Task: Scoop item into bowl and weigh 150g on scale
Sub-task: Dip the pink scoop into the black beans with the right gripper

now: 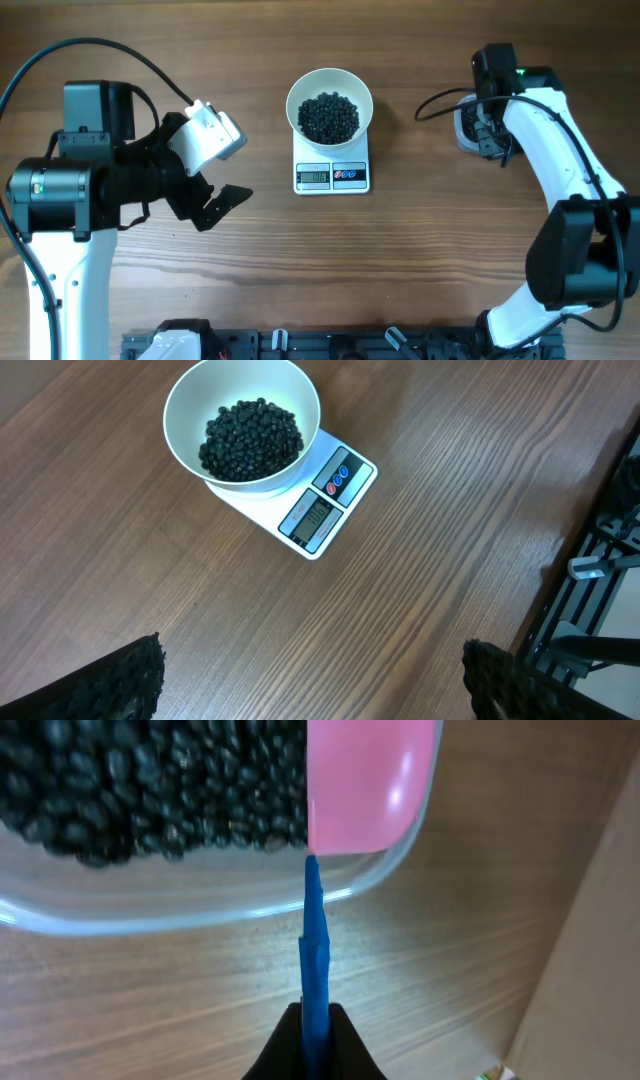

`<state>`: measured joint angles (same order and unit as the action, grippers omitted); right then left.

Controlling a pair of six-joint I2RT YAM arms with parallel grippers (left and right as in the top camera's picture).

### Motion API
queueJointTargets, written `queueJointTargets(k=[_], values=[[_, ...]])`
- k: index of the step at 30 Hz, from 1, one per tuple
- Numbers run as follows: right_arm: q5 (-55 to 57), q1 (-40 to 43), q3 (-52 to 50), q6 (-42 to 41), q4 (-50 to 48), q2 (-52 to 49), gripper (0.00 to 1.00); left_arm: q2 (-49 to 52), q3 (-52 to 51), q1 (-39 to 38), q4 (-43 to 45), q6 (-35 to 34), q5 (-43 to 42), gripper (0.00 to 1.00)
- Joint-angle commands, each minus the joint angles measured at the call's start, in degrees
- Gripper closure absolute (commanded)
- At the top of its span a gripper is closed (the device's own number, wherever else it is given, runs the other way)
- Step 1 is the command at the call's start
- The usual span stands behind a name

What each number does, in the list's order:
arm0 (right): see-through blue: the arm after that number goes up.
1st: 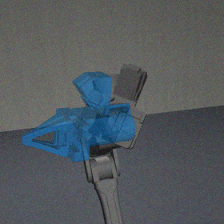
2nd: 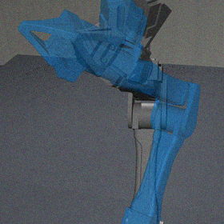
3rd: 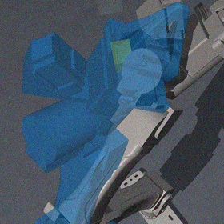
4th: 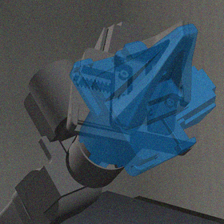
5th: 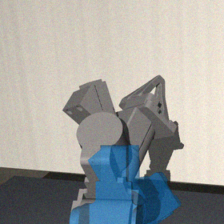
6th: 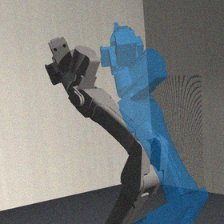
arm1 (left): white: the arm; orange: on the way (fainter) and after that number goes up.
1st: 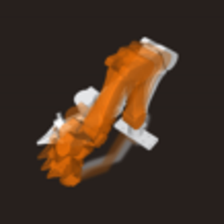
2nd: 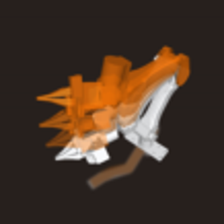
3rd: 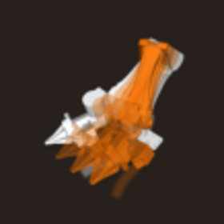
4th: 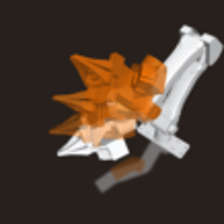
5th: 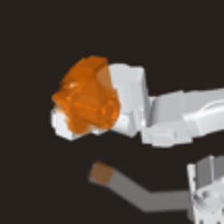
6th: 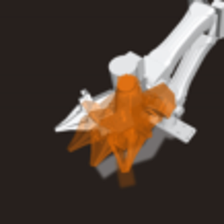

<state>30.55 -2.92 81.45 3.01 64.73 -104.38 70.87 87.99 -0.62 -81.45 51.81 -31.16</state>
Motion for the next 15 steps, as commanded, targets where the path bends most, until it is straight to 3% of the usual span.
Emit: queueJointTargets(k=[1, 5, 15], values=[[1.99, 0.33, -0.42, -0.68, -2.67, -1.73, 0.96, -0.2, 0.81, 0.42, -0.04, 0.92, 0.0, 0.0], [0.24, 0.39, -0.42, 2.32, -3.93, -2.6, 0.96, -0.2, 0.81, 0.42, -0.04, 0.9, 0.0, 0.0], [-16.92, 0.37, -0.42, 12.04, -4.37, -2.91, 0.96, -0.2, 0.81, 0.42, -0.04, 0.92, 0.0, 0.0]])
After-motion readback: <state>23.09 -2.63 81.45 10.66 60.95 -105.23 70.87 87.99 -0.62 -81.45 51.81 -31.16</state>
